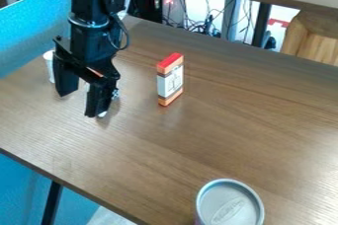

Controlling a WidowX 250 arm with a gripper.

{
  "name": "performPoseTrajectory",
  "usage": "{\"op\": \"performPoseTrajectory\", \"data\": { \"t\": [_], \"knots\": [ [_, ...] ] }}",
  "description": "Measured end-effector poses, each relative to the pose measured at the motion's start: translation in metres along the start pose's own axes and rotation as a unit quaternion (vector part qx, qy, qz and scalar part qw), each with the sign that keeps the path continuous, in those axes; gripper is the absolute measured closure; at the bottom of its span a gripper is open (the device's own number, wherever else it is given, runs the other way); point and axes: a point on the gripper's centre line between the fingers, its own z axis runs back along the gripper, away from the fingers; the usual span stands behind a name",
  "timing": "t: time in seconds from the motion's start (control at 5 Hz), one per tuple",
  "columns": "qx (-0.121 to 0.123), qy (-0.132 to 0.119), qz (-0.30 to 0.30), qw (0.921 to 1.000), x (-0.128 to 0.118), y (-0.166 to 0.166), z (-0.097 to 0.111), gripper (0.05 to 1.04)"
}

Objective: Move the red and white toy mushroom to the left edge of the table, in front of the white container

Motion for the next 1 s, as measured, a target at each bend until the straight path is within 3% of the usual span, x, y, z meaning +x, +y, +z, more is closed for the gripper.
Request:
{"op": "performPoseTrajectory", "data": {
  "t": [0.2,0.4,0.6,1.0],
  "knots": [
    [-0.004,0.014,-0.001,0.9999,-0.001,-0.002,-0.007,0.083],
    [-0.009,0.022,0.016,0.9996,0.02,0.0,-0.024,0.083],
    [-0.025,0.012,0.045,0.9986,0.031,0.008,-0.025,0.083],
    [-0.022,0.021,0.109,0.9936,0.044,0.022,-0.042,0.083]
  ]
}}
